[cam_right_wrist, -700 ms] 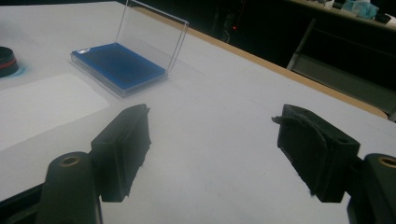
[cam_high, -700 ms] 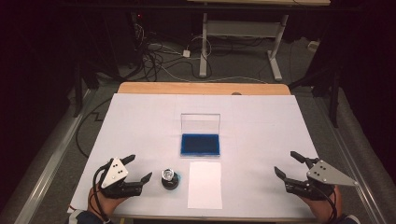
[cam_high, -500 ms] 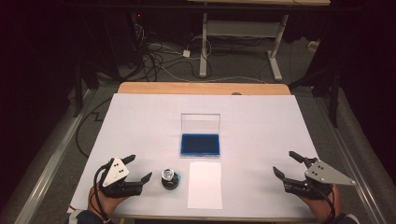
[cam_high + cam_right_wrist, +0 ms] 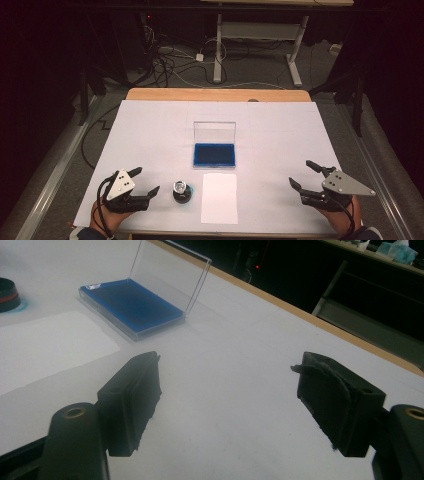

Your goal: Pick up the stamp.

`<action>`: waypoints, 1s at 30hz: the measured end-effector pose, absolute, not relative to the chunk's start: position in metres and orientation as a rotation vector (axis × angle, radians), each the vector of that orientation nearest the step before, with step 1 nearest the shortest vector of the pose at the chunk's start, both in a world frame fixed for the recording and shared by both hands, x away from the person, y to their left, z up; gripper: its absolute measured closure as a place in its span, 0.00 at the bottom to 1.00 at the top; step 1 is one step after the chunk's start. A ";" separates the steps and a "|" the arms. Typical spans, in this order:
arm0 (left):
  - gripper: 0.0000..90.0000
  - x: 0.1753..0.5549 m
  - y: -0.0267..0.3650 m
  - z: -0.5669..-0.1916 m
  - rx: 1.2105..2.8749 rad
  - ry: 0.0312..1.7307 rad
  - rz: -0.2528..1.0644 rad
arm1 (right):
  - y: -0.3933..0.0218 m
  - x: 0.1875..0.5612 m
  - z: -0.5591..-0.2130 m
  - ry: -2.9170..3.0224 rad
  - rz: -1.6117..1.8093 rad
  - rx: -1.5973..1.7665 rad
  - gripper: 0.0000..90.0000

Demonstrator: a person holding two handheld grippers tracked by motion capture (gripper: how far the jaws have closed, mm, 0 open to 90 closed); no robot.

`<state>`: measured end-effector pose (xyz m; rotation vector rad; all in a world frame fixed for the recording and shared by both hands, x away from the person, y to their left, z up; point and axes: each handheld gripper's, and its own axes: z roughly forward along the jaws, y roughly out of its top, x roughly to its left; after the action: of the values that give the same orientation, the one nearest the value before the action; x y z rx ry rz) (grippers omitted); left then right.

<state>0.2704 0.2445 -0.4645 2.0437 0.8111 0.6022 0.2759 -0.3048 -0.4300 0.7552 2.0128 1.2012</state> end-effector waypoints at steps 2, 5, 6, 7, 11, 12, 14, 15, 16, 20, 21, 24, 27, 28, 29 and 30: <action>0.18 0.269 0.244 -0.463 2.053 0.800 0.598 | -0.306 0.277 -0.431 2.021 1.196 0.765 0.29; 0.18 0.267 0.242 -0.458 2.088 0.782 0.604 | -0.305 0.278 -0.431 2.027 1.194 0.768 0.29; 0.18 0.266 0.242 -0.456 2.102 0.778 0.591 | -0.304 0.278 -0.431 2.030 1.188 0.766 0.29; 0.18 0.265 0.242 -0.455 2.107 0.771 0.592 | -0.303 0.279 -0.431 2.036 1.188 0.759 0.29; 0.18 0.263 0.243 -0.450 2.099 0.745 0.573 | -0.298 0.280 -0.433 2.057 1.174 0.750 0.29; 0.18 0.263 0.242 -0.449 2.095 0.741 0.570 | -0.297 0.280 -0.433 2.062 1.165 0.744 0.29; 0.18 0.261 0.240 -0.446 2.101 0.717 0.559 | -0.296 0.280 -0.433 2.064 1.153 0.735 0.29; 0.18 0.260 0.238 -0.445 2.099 0.707 0.558 | -0.295 0.280 -0.433 2.066 1.161 0.734 0.29; 0.18 0.259 0.235 -0.443 2.102 0.695 0.557 | -0.295 0.280 -0.433 2.067 1.164 0.733 0.29; 0.18 0.257 0.224 -0.440 2.110 0.635 0.523 | -0.294 0.279 -0.433 2.073 1.159 0.721 0.29; 0.18 0.258 0.220 -0.441 2.120 0.622 0.513 | -0.293 0.279 -0.433 2.074 1.161 0.723 0.29; 0.18 0.260 0.210 -0.442 2.146 0.593 0.488 | -0.293 0.278 -0.435 2.082 1.158 0.716 0.29; 0.18 0.264 0.201 -0.445 2.166 0.582 0.470 | -0.292 0.279 -0.436 2.097 1.162 0.716 0.29; 0.18 0.266 0.198 -0.446 2.187 0.580 0.465 | -0.292 0.279 -0.436 2.099 1.162 0.714 0.29; 0.18 0.268 0.195 -0.445 2.195 0.577 0.451 | -0.291 0.279 -0.436 2.103 1.163 0.711 0.29; 0.18 0.270 0.193 -0.445 2.199 0.578 0.444 | -0.290 0.279 -0.436 2.105 1.161 0.708 0.29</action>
<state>0.2703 0.1928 -0.4446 2.1988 0.5781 0.4440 0.2786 -0.2900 -0.4358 0.7082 2.1048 1.1614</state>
